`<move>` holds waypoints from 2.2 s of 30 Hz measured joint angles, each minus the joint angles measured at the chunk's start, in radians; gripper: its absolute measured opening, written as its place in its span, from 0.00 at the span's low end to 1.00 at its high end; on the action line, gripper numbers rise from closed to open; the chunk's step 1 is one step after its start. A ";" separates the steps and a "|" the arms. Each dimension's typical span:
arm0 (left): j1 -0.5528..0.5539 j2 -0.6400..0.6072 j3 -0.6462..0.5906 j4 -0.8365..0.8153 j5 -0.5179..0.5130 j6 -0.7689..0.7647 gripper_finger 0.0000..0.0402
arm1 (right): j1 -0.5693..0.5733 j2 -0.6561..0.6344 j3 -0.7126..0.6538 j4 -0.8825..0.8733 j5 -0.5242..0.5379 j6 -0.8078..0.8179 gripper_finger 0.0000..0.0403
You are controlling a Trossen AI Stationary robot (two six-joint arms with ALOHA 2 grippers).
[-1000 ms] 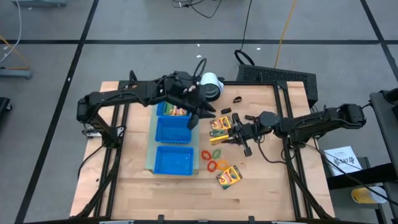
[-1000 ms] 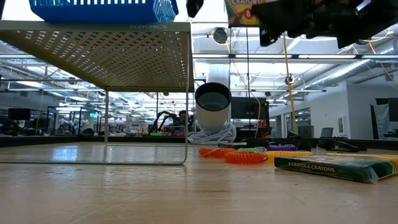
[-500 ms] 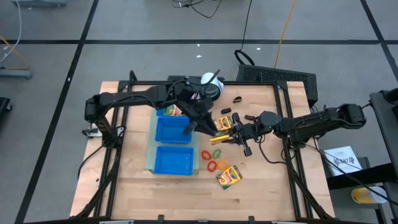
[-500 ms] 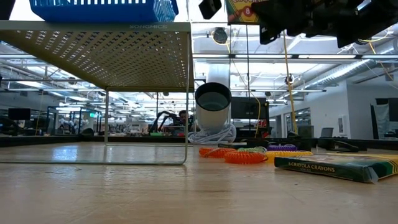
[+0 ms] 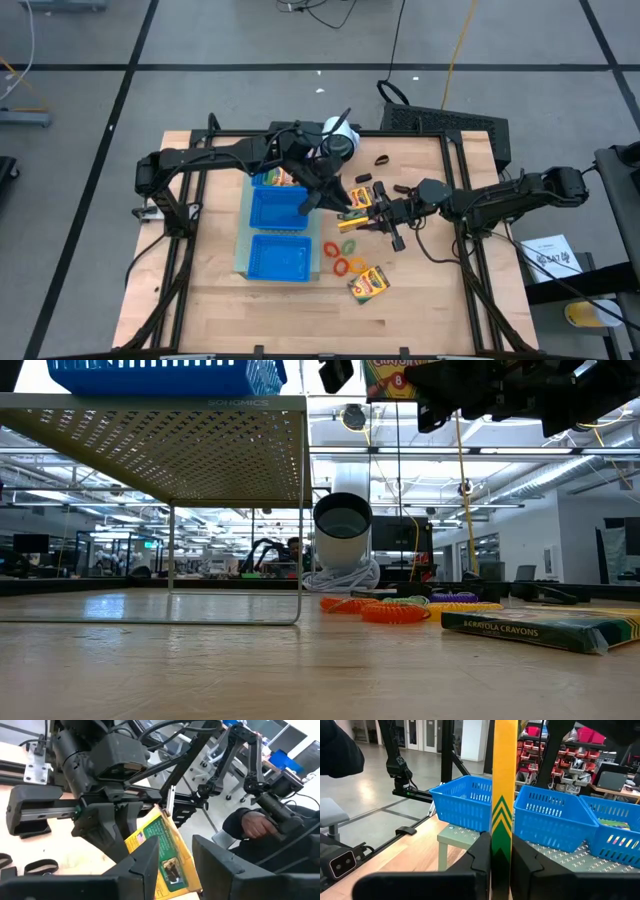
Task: Pick & Place Office Desk Supplies
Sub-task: Put the crayon box into the top blue bin on the shelf
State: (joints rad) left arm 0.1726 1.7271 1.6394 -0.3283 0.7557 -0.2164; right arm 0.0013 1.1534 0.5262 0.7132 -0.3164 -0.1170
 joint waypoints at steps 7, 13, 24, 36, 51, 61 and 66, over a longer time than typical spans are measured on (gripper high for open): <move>-0.018 0.000 0.000 -0.010 0.000 0.038 0.51 | 0.000 0.000 0.000 -0.002 0.000 0.000 0.08; -0.044 0.001 0.000 -0.049 -0.082 0.085 0.66 | -0.001 0.000 0.000 0.000 0.017 -0.002 0.08; -0.090 0.002 0.000 -0.090 -0.268 0.158 0.63 | -0.013 0.000 0.000 0.024 0.056 0.022 0.07; -0.073 0.002 0.000 -0.066 -0.338 0.167 0.36 | -0.014 0.000 0.000 0.015 0.070 0.056 0.08; -0.039 -0.073 0.000 -0.002 -0.418 0.168 0.02 | -0.013 -0.024 0.000 -0.017 0.138 0.106 0.32; -0.016 -0.271 -0.114 0.033 -0.734 0.054 0.01 | -0.013 -0.149 -0.001 -0.150 0.175 0.044 0.34; -0.014 -0.428 -0.357 0.268 -0.928 -0.106 0.02 | -0.018 -0.188 -0.001 -0.177 0.192 0.007 0.32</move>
State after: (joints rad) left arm 0.1587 1.2990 1.2819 -0.0604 -0.1725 -0.3228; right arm -0.0172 0.9653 0.5255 0.5364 -0.1246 -0.1100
